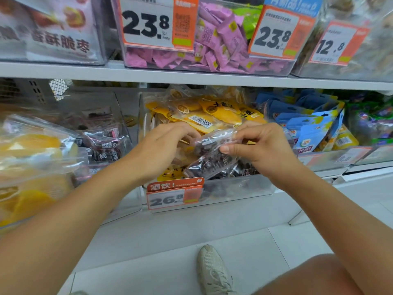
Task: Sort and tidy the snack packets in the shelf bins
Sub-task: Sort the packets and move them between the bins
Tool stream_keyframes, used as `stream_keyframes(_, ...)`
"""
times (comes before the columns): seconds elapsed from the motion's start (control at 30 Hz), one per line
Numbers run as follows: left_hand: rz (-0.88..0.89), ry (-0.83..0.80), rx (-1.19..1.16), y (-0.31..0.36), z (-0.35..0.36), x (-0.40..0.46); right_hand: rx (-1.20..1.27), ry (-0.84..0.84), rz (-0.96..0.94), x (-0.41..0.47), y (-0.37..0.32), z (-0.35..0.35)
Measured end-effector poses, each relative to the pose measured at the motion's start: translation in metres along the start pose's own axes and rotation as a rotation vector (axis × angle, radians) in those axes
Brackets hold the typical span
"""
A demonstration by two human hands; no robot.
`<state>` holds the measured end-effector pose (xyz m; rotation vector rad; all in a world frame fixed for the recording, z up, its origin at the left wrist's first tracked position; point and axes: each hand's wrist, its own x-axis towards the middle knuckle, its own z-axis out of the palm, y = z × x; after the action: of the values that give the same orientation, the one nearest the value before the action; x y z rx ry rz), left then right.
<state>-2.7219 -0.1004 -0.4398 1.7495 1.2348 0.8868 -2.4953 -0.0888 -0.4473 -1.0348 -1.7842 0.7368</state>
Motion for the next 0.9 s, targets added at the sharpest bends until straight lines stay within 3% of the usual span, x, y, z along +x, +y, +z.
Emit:
stream_keyframes(0.13, 0.086, -0.155, 0.051, -0.004, -0.004, -0.01, 0.227, 0.034, 0.052, 0.005, -0.01, 0.011)
stream_keyframes(0.23, 0.125, -0.033, 0.068, -0.004, 0.001, -0.011, 0.348, 0.041, 0.146, 0.01, -0.016, 0.023)
stream_keyframes(0.47, 0.252, 0.128, 0.169, -0.003, -0.024, -0.025, 0.222, 0.016, 0.022, 0.017, -0.032, 0.038)
stream_keyframes(0.6, 0.3, 0.22, 0.152, -0.005, -0.049, -0.042, 0.11, -0.161, -0.131, 0.019, -0.044, 0.056)
stream_keyframes(0.8, 0.243, 0.262, 0.099, -0.013, -0.096, -0.06, -0.223, 0.063, -0.284, 0.035, -0.061, 0.105)
stream_keyframes(0.9, 0.218, 0.291, 0.038, -0.015, -0.11, -0.064, -0.248, 0.037, -0.293, 0.041, -0.07, 0.125)
